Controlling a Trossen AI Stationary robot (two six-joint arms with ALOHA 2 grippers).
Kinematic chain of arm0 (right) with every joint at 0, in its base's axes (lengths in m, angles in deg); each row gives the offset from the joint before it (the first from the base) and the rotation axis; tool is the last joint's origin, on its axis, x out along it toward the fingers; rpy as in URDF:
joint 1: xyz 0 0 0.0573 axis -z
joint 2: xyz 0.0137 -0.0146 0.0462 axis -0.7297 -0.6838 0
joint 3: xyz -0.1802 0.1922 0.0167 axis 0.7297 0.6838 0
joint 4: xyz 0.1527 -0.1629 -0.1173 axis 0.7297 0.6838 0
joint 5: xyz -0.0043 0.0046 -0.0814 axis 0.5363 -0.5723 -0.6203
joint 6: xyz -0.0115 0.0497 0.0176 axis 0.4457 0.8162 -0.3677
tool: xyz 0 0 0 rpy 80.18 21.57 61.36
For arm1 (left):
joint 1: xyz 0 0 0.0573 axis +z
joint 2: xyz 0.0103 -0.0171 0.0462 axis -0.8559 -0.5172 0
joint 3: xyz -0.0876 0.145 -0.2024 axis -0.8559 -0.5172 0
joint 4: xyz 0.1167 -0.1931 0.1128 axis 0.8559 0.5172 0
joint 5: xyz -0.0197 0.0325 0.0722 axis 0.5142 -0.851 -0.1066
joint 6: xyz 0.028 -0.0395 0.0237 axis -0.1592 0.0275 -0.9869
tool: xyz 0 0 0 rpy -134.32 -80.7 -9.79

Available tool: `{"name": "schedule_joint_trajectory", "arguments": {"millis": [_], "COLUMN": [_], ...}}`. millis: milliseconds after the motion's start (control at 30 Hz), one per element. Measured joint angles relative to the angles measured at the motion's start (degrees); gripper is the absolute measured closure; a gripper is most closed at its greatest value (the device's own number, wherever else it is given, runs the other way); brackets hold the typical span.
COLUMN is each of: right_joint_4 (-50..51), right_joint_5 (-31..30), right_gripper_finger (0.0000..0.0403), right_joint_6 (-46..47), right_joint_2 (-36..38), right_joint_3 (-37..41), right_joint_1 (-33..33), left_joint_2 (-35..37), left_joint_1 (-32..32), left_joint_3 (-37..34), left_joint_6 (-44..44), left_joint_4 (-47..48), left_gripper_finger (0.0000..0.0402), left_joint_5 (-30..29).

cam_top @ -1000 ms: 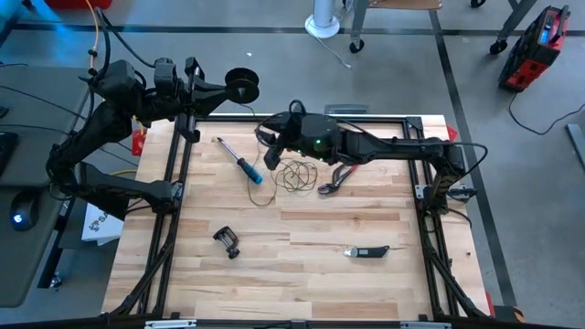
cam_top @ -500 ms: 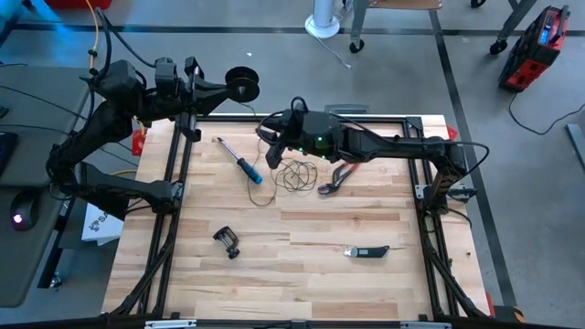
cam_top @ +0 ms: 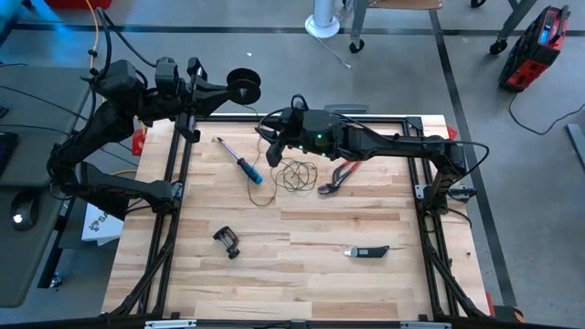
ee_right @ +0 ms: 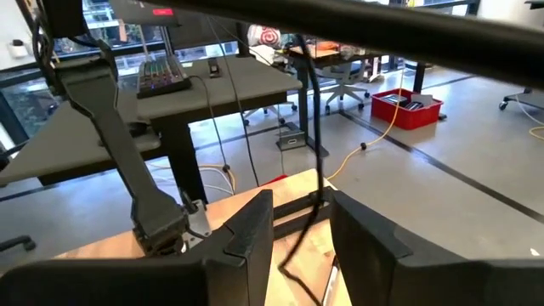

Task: Coil cords
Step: Coil the black wire onto the black spool

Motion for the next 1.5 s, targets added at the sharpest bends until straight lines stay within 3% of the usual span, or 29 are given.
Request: {"name": "schedule_joint_trajectory", "arguments": {"millis": [133, 500, 767, 1133, 1500], "right_joint_4": [0.0, 0.0, 2.57, 13.04, 21.2], "right_joint_5": [-0.93, -0.05, 1.13, 0.4, -3.58], "right_gripper_finger": [0.0305, 0.0398, 0.0402, 0.0403, 0.0403], "right_joint_6": [-0.01, -0.28, 1.46, 1.44, 1.09], "right_joint_2": [0.0, -0.01, 1.11, 9.16, 16.41], "right_joint_3": [0.0, 0.0, 0.0, 0.02, 0.02], "right_joint_1": [-0.04, -0.04, -1.47, -7.34, -9.55], "left_joint_2": [0.0, -0.04, -0.04, 0.76, 0.99], "left_joint_1": [0.0, 0.0, 0.0, 0.27, -0.1], "left_joint_3": [0.0, 0.0, 0.0, 0.0, 0.0], "left_joint_6": [0.0, -0.01, 0.67, 2.93, 21.12], "left_joint_4": [0.0, 0.22, 0.24, 0.92, 7.81], "left_gripper_finger": [0.0401, 0.0401, 0.0402, 0.0402, 0.0402], "left_joint_5": [-0.02, -0.04, -1.02, -8.5, 4.23]}}
